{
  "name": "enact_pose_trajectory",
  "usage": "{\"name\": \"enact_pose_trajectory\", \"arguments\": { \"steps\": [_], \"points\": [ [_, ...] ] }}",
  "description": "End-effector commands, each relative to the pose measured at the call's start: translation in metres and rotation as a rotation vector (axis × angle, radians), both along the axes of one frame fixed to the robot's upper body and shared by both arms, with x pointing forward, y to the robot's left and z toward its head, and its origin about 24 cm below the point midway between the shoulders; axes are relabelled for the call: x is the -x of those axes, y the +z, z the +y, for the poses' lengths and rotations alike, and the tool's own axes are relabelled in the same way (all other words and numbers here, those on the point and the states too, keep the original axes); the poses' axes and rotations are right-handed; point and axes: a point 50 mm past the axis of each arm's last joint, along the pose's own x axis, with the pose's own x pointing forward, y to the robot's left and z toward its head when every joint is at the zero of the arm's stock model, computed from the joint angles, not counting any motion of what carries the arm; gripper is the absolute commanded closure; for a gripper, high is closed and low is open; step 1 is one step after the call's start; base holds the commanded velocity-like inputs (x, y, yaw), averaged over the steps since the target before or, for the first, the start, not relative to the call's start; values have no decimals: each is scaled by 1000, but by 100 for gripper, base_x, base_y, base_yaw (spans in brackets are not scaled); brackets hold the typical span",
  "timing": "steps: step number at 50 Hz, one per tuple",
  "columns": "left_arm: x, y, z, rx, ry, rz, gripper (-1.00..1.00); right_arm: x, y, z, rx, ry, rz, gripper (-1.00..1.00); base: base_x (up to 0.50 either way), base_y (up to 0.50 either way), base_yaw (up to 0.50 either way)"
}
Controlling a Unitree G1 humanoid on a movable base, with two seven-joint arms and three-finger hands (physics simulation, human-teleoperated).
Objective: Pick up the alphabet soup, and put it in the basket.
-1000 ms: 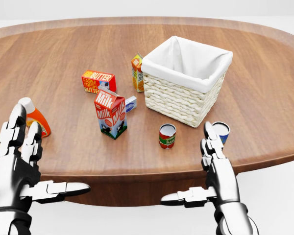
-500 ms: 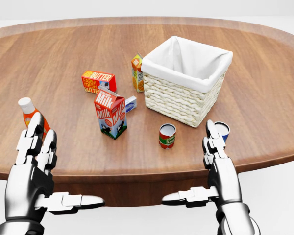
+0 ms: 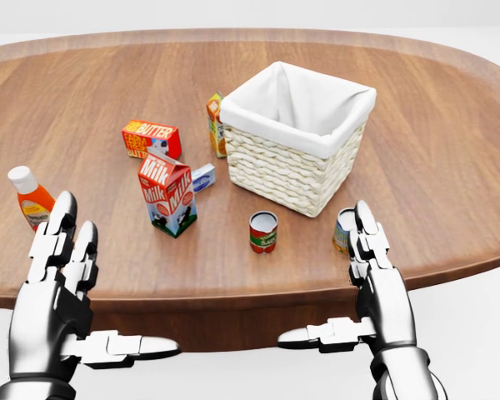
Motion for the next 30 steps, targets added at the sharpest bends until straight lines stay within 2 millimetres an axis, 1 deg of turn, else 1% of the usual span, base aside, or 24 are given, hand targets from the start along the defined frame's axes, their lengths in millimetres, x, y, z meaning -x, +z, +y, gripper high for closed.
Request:
{"name": "enact_pose_trajectory", "arguments": {
  "steps": [1,6,8,15,17,20,24,30],
  "points": [
    [1,-1,-1,-4,-4,4,-100,0,0,1,-1,8,-1,-100,0,-29,0],
    [0,-2,-1,-5,-5,9,-100,0,0,0,-4,9,0,-100,0,-30,0],
    [2,1,-1,-6,-5,-5,-100,1,0,1,0,7,2,-100,0,-30,0],
    [0,-1,-1,-6,-5,5,-100,1,0,1,1,7,3,-100,0,-27,0],
    [-1,-3,-1,-5,-5,13,-100,0,0,1,0,8,3,-100,0,-22,0],
    [1,1,-1,-6,-3,-2,-100,0,-1,0,-1,8,3,-100,0,-22,0],
    [0,-2,-1,-5,-3,8,-100,0,-1,0,-2,8,4,-100,0,-21,0],
    [0,-2,-1,-6,-2,9,-100,0,-1,0,1,8,5,-100,0,-11,0]
  ]
}}
